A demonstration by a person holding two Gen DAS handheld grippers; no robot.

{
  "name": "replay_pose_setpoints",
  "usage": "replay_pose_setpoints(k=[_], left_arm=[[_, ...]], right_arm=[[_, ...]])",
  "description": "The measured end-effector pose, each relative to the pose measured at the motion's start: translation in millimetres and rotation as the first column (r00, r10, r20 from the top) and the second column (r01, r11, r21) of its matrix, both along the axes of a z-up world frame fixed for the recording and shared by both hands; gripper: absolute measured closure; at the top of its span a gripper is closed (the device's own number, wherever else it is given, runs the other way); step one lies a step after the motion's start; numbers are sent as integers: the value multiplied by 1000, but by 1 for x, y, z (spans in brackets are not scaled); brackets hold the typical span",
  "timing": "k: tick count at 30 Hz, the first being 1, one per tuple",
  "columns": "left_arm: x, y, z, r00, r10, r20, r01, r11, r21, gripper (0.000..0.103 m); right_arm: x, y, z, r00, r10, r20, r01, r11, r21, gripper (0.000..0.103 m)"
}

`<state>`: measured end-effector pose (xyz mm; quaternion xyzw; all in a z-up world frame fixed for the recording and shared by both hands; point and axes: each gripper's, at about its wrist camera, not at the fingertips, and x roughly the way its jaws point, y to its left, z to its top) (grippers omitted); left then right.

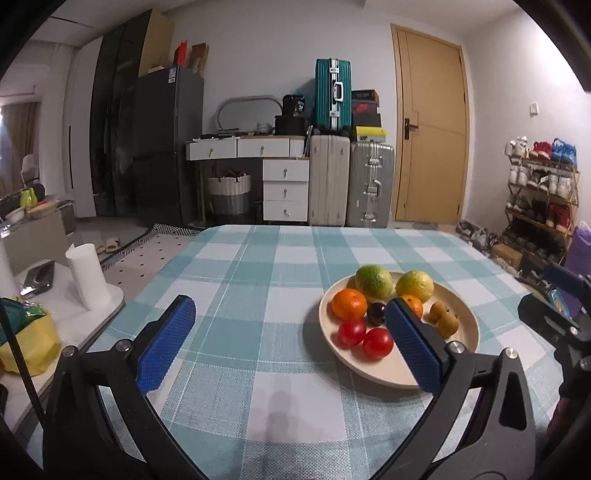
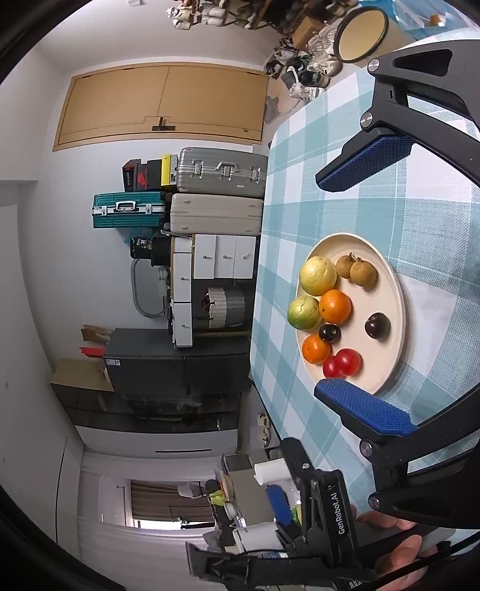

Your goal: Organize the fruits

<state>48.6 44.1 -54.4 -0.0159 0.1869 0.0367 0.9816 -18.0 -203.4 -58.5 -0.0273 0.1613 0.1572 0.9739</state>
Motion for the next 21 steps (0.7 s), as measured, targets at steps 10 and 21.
replay_pose_setpoints(k=[10,21], left_arm=[[-4,-6,0,999,-12,31,11,1000,20,0],[-9,-5,3,999,-10,47,9,1000,18,0]], right_arm=[[2,-1,-1,1000,-7,-4,7,1000,-2,0],[2,-1,1,1000,-8,-7,7,1000,-4,0]])
